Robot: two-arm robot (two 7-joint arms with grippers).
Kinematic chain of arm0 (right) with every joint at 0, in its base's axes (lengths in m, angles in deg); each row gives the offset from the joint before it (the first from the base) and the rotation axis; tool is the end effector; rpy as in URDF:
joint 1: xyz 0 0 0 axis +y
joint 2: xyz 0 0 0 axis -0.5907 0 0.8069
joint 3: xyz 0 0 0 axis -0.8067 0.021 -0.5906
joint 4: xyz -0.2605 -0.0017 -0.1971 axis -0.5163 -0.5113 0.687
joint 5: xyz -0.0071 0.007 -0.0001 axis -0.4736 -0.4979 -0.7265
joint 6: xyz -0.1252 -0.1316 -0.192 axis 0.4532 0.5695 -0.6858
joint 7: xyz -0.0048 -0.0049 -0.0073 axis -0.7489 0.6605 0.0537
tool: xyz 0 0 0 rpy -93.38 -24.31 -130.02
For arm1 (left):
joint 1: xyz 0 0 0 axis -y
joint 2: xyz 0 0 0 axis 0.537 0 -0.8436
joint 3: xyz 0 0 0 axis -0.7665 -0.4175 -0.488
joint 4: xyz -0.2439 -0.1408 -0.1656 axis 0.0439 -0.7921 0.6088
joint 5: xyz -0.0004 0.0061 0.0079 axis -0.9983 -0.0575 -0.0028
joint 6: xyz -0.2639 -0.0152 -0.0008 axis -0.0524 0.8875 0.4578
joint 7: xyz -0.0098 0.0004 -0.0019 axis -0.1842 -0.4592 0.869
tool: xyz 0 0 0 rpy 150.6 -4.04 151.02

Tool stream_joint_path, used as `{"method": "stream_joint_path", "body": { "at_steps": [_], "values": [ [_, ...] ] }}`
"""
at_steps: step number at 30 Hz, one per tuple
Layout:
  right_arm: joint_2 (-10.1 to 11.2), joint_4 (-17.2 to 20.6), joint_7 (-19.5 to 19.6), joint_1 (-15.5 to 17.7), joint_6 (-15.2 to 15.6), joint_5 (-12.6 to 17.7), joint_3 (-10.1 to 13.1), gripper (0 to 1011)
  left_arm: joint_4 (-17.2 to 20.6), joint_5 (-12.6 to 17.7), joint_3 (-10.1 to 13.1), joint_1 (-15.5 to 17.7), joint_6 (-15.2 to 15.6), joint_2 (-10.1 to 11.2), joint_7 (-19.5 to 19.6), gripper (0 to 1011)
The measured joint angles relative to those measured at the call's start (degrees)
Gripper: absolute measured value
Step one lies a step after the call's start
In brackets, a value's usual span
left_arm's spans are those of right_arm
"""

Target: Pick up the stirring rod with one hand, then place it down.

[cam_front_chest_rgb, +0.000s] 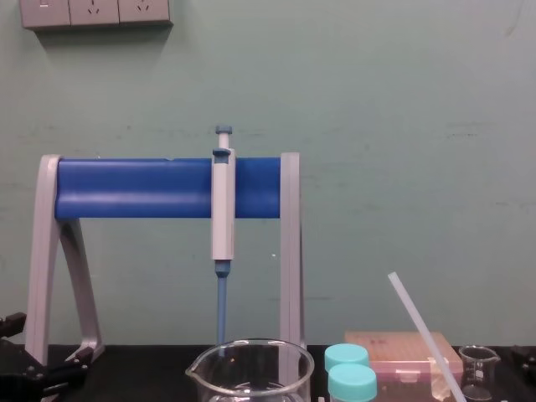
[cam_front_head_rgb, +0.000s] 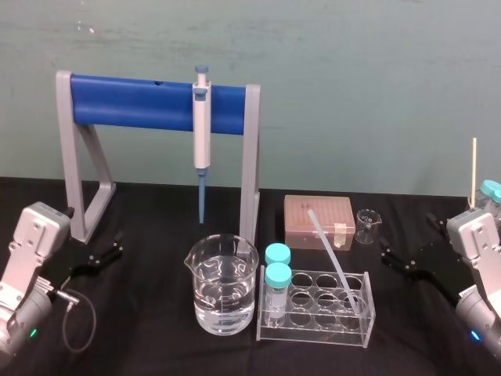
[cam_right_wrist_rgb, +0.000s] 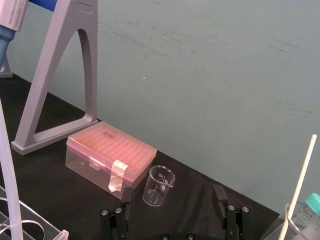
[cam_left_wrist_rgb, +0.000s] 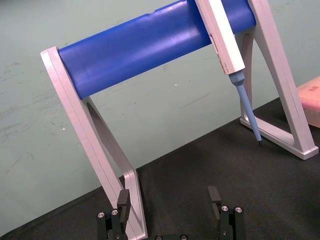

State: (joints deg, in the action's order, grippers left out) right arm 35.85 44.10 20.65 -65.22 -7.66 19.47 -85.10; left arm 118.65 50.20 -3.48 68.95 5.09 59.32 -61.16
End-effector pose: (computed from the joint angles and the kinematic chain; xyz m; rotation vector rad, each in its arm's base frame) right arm 0.3219 -0.1151 -0.3232 -0.3045 -0.2851 -1.2480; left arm 0.3220 0.1152 -0.3232 0.3045 -0.2848 1.2480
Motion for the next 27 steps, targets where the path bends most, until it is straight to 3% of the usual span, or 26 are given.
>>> {"method": "stream_joint_path", "body": {
  "at_steps": [27],
  "values": [
    [0.0, 0.0, 0.0, 0.0, 0.0, 0.0, 0.0, 1000, 0.0, 0.0, 0.0, 0.0, 0.0, 0.0, 0.0, 1000]
  ]
}}
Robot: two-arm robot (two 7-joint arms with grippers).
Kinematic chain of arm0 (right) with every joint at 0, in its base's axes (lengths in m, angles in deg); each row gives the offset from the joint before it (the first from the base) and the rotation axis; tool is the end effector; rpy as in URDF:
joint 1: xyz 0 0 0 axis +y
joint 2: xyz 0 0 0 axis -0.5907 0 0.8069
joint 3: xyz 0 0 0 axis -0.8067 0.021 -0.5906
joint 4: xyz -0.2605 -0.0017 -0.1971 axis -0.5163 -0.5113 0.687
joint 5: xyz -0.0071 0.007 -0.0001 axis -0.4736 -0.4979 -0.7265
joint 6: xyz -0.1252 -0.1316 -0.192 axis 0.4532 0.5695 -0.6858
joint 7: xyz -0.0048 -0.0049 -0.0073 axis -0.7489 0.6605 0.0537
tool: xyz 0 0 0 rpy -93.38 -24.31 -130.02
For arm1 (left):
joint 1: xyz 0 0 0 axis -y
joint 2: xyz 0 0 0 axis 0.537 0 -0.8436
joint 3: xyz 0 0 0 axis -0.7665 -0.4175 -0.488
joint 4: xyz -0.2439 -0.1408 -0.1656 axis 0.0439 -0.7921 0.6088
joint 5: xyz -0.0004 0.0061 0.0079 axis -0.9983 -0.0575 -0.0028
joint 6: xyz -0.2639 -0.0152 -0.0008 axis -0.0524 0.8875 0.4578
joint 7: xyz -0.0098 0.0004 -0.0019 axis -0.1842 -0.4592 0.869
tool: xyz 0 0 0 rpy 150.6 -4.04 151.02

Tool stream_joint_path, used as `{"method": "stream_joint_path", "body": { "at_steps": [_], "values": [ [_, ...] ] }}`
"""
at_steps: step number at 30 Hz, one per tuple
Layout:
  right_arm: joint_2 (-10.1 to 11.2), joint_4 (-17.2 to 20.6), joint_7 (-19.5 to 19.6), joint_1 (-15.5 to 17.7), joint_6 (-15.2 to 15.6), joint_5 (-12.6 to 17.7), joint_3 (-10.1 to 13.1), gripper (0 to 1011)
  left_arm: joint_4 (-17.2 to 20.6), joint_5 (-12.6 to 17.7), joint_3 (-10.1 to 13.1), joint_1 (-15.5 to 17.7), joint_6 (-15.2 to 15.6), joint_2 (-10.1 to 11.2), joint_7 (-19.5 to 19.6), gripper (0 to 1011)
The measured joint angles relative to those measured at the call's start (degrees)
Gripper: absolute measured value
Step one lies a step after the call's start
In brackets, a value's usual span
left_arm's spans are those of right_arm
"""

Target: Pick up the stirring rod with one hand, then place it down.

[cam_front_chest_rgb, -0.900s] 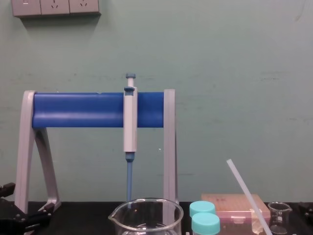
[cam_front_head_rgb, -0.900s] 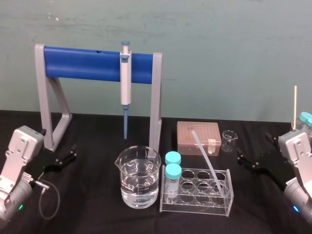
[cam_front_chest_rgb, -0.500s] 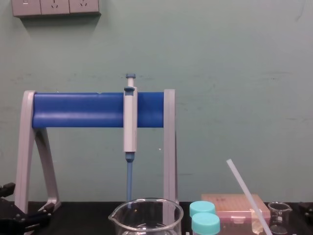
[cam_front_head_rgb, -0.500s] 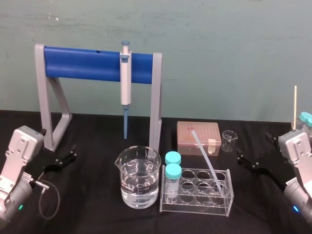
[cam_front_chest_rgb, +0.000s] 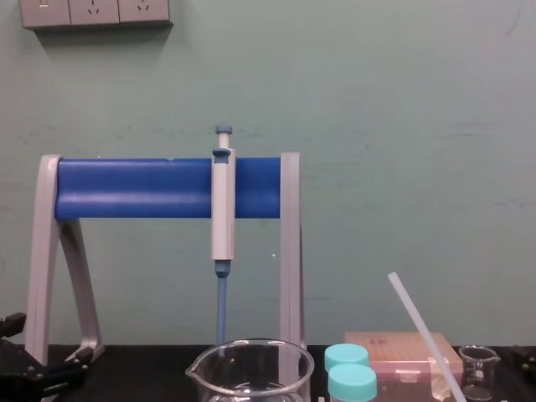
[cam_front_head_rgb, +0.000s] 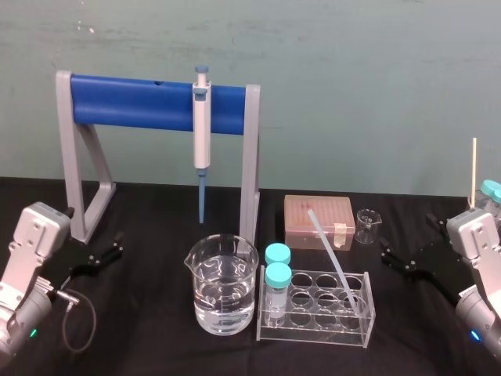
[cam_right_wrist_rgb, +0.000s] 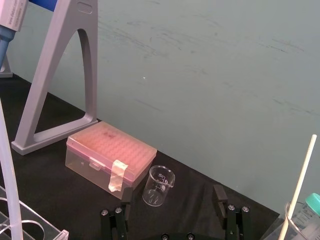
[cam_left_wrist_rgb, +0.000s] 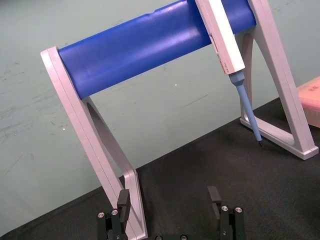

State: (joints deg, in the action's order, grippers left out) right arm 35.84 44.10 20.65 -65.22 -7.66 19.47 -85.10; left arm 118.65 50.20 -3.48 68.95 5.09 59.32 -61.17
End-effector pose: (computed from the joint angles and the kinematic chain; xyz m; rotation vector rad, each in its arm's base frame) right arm 0.3219 -0.1151 -0.3232 -0.3043 -0.2850 -1.2480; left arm 0.3220 0.1152 -0.3232 0.3044 -0.2848 1.2482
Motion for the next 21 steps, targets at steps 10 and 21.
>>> {"method": "stream_joint_path", "body": {
  "at_steps": [10, 21],
  "values": [
    [0.0, 0.0, 0.0, 0.0, 0.0, 0.0, 0.0, 1000, 0.0, 0.0, 0.0, 0.0, 0.0, 0.0, 0.0, 1000],
    [0.0, 0.0, 0.0, 0.0, 0.0, 0.0, 0.0, 1000, 0.0, 0.0, 0.0, 0.0, 0.0, 0.0, 0.0, 1000]
  ]
}}
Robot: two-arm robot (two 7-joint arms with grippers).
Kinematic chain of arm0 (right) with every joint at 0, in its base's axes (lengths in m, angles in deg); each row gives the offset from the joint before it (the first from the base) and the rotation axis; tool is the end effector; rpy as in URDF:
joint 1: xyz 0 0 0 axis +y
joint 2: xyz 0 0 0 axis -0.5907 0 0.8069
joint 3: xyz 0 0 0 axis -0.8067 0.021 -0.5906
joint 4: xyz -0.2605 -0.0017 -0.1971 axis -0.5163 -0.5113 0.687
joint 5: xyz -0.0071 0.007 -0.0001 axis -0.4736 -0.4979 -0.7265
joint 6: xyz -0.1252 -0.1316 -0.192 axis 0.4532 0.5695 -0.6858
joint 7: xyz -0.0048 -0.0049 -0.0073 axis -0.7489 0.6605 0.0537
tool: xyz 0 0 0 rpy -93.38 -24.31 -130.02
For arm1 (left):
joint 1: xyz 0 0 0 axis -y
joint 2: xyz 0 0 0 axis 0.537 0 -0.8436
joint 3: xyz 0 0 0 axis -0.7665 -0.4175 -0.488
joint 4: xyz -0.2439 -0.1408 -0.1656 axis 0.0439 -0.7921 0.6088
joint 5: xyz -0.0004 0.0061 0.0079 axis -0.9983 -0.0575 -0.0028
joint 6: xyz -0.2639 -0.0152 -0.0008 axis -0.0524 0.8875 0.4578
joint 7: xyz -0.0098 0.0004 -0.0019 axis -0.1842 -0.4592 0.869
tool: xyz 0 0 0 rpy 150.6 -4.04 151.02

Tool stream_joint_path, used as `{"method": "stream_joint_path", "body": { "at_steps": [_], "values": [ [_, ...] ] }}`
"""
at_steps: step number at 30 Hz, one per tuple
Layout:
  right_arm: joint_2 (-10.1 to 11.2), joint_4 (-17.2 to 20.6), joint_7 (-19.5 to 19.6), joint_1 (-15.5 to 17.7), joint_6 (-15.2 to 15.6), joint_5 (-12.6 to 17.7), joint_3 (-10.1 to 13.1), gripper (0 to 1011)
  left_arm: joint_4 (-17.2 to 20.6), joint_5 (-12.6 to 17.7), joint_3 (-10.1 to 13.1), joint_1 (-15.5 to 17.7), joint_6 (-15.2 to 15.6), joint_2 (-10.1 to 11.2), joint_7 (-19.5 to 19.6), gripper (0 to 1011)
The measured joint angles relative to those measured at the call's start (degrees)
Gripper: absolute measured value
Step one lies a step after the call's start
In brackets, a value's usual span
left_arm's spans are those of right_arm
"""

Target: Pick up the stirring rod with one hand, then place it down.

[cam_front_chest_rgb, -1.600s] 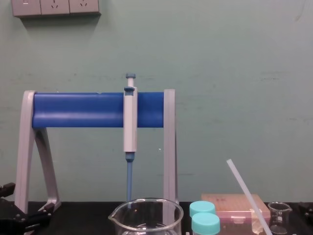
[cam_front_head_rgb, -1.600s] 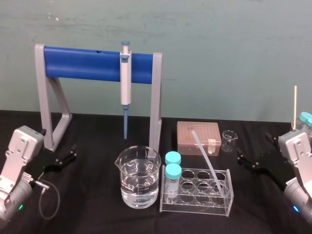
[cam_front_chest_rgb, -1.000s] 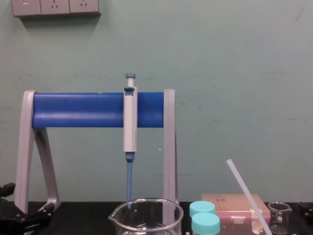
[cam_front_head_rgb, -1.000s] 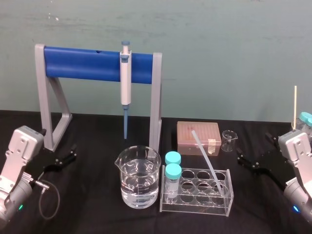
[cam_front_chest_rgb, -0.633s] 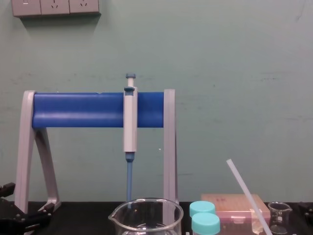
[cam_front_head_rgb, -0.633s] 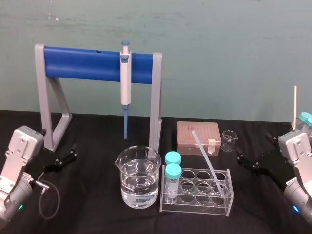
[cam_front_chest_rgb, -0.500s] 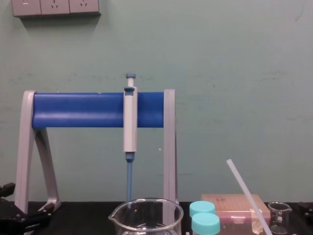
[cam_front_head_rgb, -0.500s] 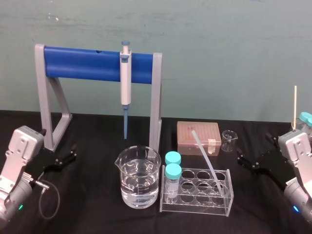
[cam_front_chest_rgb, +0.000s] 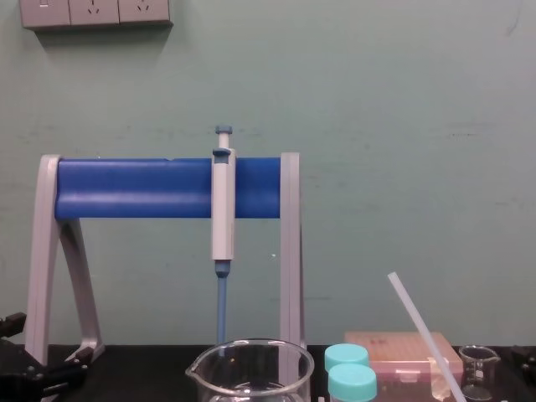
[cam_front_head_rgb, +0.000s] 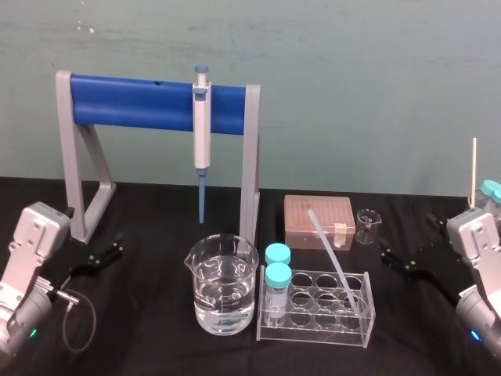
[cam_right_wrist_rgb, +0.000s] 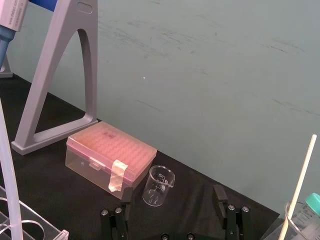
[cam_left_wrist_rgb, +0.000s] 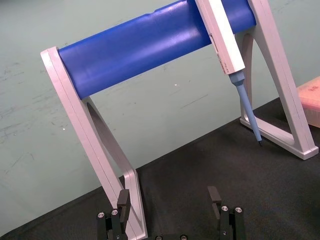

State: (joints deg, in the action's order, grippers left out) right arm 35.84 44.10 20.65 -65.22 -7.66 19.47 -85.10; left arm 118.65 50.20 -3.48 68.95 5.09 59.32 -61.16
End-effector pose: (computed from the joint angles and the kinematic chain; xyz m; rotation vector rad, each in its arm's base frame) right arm 0.3219 -0.1151 -0.3232 -0.3043 -0.2850 -1.2480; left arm 0.3220 0.1152 -0.3232 0.3045 -0.2848 1.2480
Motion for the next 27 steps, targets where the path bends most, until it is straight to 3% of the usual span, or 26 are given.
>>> {"method": "stream_joint_path", "body": {
  "at_steps": [8, 12, 21, 27],
  "values": [
    [-0.05, 0.0, -0.01, 0.08, -0.18, -0.18, 0.15, 1000, 0.0, 0.0, 0.0, 0.0, 0.0, 0.0, 0.0, 1000],
    [-0.25, 0.73, 0.9, 0.77, -1.89, -1.9, 0.76, 1000, 0.0, 0.0, 0.0, 0.0, 0.0, 0.0, 0.0, 1000],
    [-0.07, 3.62, 2.03, 2.88, -9.82, -7.03, 1.4, 1000, 0.0, 0.0, 0.0, 0.0, 0.0, 0.0, 0.0, 1000],
    [0.24, 5.42, 1.76, 4.08, -17.24, -10.81, 1.25, 1000, 0.0, 0.0, 0.0, 0.0, 0.0, 0.0, 0.0, 1001]
  ]
}}
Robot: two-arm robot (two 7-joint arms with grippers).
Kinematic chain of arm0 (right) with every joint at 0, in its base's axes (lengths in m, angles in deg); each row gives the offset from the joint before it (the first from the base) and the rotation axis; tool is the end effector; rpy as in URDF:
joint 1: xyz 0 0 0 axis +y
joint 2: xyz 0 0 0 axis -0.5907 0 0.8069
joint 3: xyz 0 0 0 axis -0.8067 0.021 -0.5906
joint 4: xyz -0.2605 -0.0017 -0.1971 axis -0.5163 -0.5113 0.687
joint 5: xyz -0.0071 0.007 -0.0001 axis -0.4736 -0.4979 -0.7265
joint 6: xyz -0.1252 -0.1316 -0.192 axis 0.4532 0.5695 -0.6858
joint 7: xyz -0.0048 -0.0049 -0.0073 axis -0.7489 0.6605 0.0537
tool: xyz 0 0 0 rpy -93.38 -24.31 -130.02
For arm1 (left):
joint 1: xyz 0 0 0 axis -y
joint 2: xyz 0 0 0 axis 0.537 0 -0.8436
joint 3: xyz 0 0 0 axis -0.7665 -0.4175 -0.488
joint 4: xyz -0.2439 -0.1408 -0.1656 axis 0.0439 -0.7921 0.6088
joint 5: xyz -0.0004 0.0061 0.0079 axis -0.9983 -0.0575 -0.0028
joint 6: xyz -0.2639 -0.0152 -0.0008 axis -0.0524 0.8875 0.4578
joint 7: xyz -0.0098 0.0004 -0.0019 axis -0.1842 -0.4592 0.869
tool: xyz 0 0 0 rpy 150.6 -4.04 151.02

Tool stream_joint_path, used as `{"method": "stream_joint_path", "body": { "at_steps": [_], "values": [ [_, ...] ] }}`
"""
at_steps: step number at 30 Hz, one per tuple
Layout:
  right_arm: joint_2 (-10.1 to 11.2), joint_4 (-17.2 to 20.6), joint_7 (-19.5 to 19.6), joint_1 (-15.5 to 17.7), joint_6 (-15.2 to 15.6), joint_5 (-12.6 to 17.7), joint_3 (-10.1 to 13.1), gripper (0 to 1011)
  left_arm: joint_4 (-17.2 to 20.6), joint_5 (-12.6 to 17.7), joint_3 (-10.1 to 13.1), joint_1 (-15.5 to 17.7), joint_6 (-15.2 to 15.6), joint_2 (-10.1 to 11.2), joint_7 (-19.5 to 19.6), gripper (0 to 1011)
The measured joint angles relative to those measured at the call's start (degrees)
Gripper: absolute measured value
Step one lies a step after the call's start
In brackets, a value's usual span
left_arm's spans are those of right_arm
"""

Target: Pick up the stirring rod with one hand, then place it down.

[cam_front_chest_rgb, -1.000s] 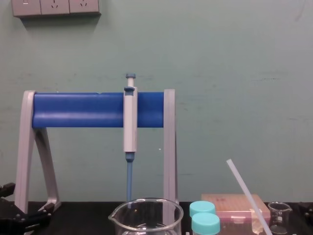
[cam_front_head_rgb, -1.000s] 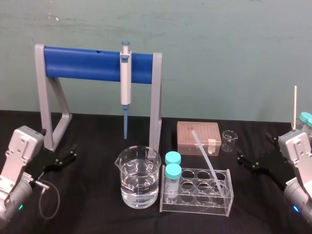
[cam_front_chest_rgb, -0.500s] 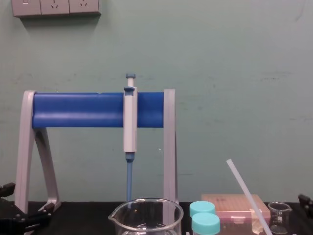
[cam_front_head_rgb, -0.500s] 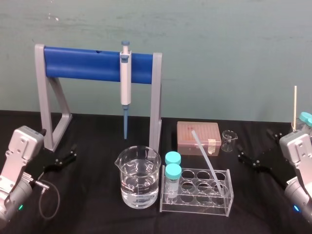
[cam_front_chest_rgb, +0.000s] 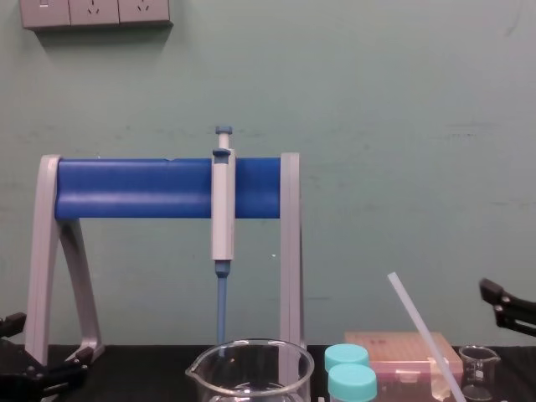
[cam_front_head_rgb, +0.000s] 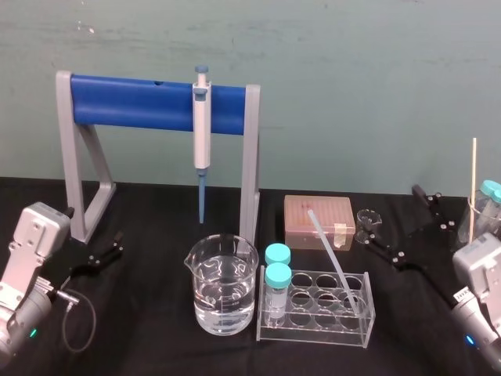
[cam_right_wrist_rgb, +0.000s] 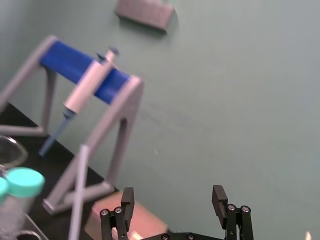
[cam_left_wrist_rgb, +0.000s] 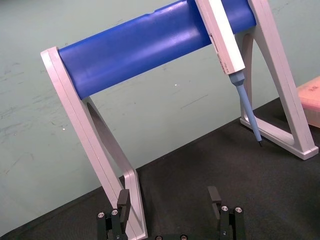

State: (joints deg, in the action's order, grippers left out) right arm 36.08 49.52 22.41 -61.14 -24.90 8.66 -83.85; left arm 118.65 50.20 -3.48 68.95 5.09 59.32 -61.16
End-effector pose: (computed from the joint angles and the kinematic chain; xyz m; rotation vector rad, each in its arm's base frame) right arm 0.3001 -0.1037 -0.3184 -0.1025 -0.6038 -1.1158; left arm 0.3220 0.1152 -0.3232 0.3045 -0.2848 1.2480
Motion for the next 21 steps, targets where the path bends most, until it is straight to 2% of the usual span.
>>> {"method": "stream_joint_path", "body": {
  "at_steps": [8, 13, 17, 18, 21],
  "values": [
    [0.13, 0.74, -3.96, -0.24, -4.68, -0.57, -0.75, 1000, 0.0, 0.0, 0.0, 0.0, 0.0, 0.0, 0.0, 1000],
    [0.02, 0.84, -7.04, -0.83, -6.25, -0.13, -1.49, 1000, 0.0, 0.0, 0.0, 0.0, 0.0, 0.0, 0.0, 1000],
    [-0.28, 0.21, -11.0, -1.89, -5.92, 3.09, -2.14, 1000, 0.0, 0.0, 0.0, 0.0, 0.0, 0.0, 0.0, 1000],
    [-0.44, -0.24, -13.13, -2.42, -4.99, 5.43, -2.36, 1000, 0.0, 0.0, 0.0, 0.0, 0.0, 0.0, 0.0, 1001],
    [-0.91, -1.42, -16.79, -3.56, -2.95, 9.57, -2.5, 1000, 0.0, 0.0, 0.0, 0.0, 0.0, 0.0, 0.0, 1000]
  ]
}}
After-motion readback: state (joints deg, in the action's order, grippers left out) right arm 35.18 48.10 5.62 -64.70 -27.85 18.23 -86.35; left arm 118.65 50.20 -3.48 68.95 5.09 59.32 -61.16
